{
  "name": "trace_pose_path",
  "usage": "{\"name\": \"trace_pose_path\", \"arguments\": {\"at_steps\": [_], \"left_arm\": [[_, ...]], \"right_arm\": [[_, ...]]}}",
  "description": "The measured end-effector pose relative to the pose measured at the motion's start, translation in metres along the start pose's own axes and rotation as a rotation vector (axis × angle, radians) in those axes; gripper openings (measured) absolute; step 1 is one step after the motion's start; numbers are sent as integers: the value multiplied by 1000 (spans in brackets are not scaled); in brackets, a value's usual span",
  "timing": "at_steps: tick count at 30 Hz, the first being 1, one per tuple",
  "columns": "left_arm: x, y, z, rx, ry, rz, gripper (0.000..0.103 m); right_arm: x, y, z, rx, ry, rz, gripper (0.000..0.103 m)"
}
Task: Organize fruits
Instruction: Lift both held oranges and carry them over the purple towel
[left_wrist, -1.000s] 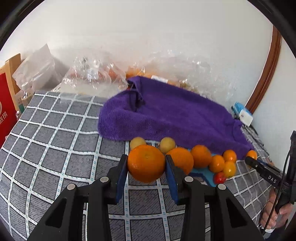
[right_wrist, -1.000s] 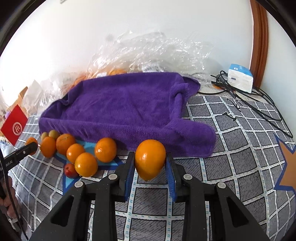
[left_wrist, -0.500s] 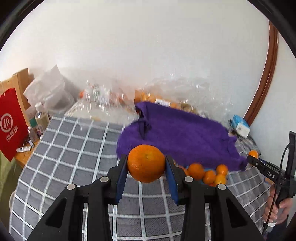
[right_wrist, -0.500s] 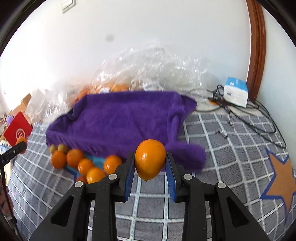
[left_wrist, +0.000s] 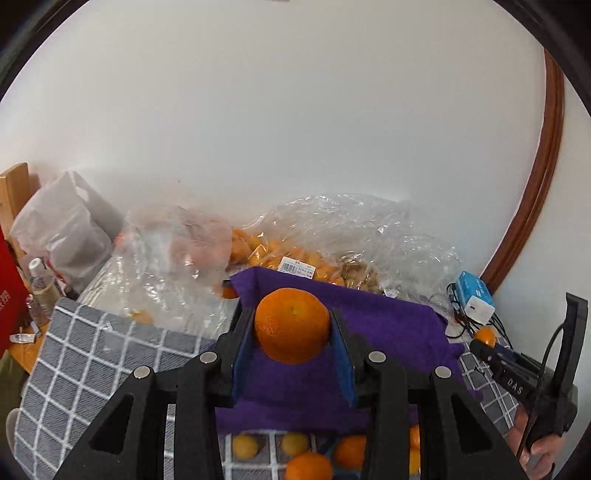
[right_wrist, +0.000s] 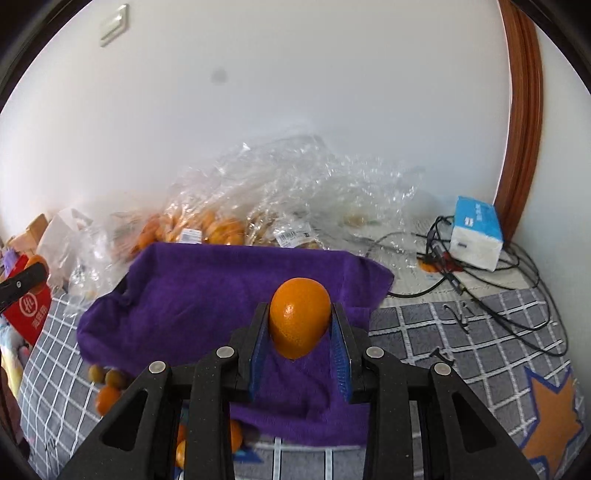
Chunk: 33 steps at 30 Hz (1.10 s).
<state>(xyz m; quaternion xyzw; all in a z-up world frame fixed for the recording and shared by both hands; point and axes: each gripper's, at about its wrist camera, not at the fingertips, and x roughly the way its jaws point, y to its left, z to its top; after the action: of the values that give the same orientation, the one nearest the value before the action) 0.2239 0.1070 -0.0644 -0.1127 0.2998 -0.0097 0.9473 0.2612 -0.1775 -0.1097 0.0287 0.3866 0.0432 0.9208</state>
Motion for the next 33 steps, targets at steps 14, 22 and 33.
{"name": "trace_pose_path", "arguments": {"at_steps": [14,22,33], "left_arm": [[83,12,-41,9,186,54,37],[92,13,-53,25,221,79,37],[96,10,-56,59,227,114,38]], "right_arm": [[60,-9,-29,38,141,46,32],[65,1,-41,-7,161,47,32],[66,6,-45,-38,159,43,38]]}}
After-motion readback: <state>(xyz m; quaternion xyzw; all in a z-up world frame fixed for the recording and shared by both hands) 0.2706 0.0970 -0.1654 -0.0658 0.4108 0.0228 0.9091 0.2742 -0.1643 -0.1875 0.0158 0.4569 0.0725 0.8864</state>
